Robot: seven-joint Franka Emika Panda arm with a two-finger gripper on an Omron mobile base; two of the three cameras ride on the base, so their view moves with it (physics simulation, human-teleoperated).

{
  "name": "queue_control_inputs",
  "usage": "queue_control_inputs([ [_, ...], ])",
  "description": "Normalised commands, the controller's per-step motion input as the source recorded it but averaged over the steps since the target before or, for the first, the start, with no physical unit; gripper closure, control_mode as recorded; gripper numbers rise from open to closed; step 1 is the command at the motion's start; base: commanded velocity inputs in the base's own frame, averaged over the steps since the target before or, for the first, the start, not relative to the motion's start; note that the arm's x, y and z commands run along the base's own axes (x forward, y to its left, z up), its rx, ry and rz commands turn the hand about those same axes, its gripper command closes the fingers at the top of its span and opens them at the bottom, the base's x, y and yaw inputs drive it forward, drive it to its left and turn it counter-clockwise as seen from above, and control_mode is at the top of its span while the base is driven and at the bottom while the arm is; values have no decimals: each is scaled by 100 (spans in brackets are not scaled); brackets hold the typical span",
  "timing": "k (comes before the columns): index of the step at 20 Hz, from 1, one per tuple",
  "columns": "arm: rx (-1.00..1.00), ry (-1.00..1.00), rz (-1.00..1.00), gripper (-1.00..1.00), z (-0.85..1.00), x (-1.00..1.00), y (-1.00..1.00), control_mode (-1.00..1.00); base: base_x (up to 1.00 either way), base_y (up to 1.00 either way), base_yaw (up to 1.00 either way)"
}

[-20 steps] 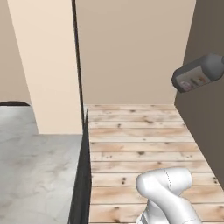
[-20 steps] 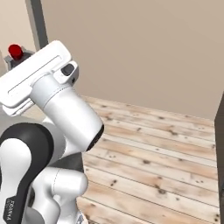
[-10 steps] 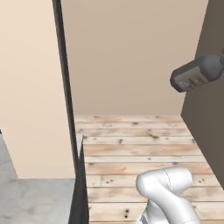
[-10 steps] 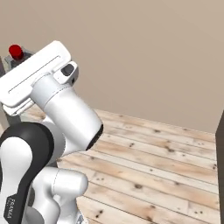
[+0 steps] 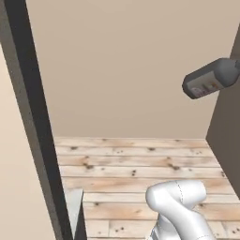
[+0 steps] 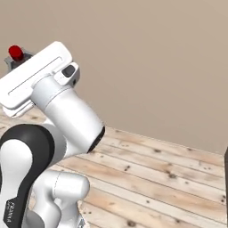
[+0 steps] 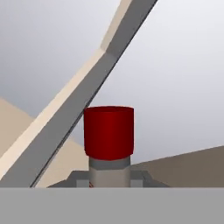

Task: There is a bowl on the dining counter. Grab a lemon wedge from the fridge and place it in the bowl. Then get the liquor bottle and glass cup from the cabinet and place them next to the bowl.

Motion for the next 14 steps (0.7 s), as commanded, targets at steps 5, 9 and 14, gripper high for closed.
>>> queue_control_inputs([
  [5,0,0,0,100,0,0,0,100,99,-17,38],
  [9,0,0,0,100,0,0,0,100,95,-26,49],
  [14,0,0,0,100,0,0,0,100,89,-28,50],
])
